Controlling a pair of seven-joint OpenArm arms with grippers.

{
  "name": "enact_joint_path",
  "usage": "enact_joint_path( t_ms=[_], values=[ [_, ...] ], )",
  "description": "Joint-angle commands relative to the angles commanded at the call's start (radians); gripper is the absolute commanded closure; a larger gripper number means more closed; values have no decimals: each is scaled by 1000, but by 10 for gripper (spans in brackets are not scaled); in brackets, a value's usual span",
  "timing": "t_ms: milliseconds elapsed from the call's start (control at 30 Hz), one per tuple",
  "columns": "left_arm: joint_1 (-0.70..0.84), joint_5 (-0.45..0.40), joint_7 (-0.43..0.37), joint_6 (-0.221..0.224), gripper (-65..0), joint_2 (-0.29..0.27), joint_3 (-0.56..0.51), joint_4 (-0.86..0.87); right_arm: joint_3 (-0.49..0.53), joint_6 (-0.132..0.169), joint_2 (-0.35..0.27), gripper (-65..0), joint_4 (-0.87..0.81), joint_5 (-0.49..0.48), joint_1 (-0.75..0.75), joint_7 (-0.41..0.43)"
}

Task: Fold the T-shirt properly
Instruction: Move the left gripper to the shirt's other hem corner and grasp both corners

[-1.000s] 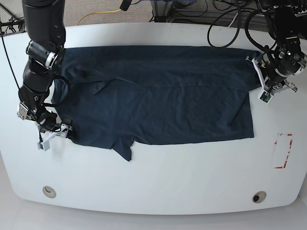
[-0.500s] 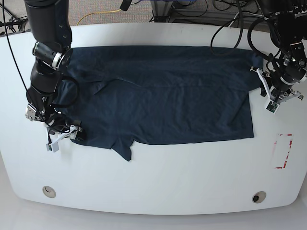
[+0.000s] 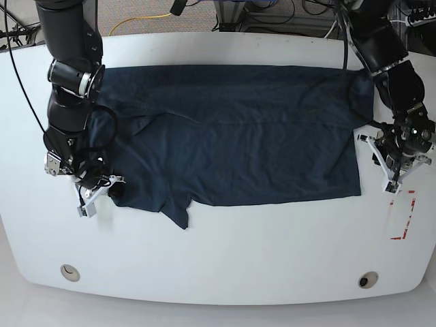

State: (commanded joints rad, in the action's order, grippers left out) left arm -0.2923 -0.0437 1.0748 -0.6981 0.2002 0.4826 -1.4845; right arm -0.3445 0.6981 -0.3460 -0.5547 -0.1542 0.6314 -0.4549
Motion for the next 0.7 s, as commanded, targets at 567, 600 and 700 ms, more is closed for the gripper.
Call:
enact_joint_path(
  t_ms=[567,600,700],
  values=[
    [-199,-11,-305,102,-450,26,5,554,-6,0,-8,-10,0,-3,0,0],
    [-207,-11,-318,104,-450,26,5,577,-6,0,-8,-10,0,-5,0,0],
    [-230,-11,-354,108,-450,26,6,638,-6,0,-9,-10,0,-5,-2,0]
  ],
)
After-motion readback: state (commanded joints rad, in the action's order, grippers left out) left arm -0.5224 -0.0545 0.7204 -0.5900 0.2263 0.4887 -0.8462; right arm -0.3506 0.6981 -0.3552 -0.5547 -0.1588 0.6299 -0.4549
